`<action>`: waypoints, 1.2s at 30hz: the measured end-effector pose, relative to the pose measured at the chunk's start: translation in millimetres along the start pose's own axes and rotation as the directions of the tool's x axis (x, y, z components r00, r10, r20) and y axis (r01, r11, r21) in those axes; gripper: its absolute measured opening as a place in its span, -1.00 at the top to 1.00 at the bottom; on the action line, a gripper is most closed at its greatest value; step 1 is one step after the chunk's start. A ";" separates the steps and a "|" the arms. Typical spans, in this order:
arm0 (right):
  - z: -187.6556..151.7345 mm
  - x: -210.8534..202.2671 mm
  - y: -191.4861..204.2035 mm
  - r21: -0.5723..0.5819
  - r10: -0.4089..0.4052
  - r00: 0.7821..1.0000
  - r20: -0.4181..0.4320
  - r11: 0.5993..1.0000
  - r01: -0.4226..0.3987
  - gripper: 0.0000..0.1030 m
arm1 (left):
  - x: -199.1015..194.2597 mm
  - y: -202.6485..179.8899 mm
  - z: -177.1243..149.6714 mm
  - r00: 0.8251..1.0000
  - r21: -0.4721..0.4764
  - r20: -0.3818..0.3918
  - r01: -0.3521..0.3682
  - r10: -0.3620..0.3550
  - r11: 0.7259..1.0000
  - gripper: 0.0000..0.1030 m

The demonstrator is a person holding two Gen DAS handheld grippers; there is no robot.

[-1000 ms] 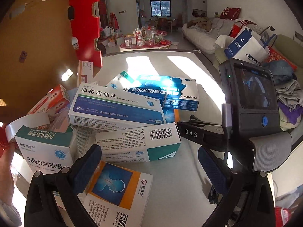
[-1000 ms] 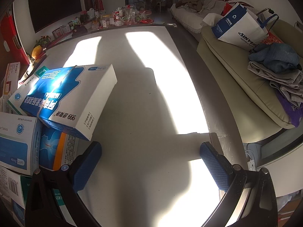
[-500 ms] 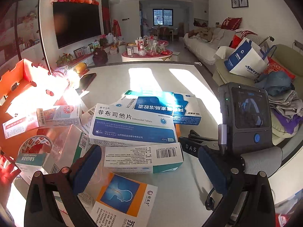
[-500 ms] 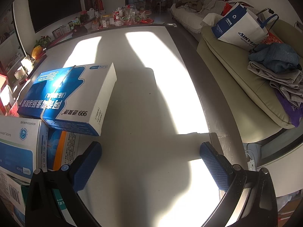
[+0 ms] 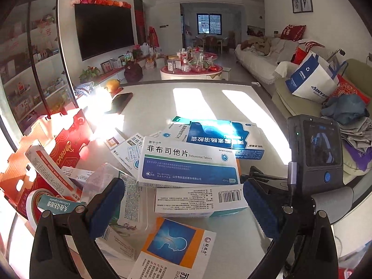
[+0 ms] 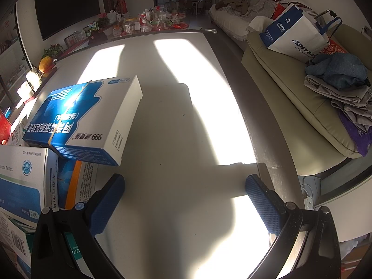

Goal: Organize objects
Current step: 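Move both tools toward the pile of medicine boxes on the table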

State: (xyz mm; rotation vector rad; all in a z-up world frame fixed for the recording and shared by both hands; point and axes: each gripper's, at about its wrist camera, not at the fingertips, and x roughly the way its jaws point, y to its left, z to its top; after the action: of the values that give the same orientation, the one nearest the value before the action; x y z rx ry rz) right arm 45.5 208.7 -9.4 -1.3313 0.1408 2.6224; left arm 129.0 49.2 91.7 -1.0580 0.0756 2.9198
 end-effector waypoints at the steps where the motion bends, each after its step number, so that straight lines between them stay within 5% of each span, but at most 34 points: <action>1: 0.1 -0.5 -0.5 0.000 0.000 1.000 0.000 1.000 0.000 -1.00 | -0.9 0.3 0.4 1.000 -0.002 0.000 -0.001 0.001 1.000 -1.00; 20: 0.2 -0.5 -0.4 0.000 0.000 1.000 0.000 1.000 0.000 -1.00 | -17.0 -3.2 3.8 0.998 0.030 0.030 -0.052 0.051 0.998 -1.00; 36: 0.2 -0.3 -0.3 0.000 0.000 1.000 0.000 1.000 0.000 -1.00 | -19.3 -6.9 1.8 1.000 0.023 0.021 -0.002 0.002 1.000 -1.00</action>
State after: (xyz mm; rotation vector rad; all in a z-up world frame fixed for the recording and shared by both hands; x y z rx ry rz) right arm 45.6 208.9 -9.1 -1.3310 0.1408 2.6227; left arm 142.9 55.9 105.2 -1.0240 0.1089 2.9239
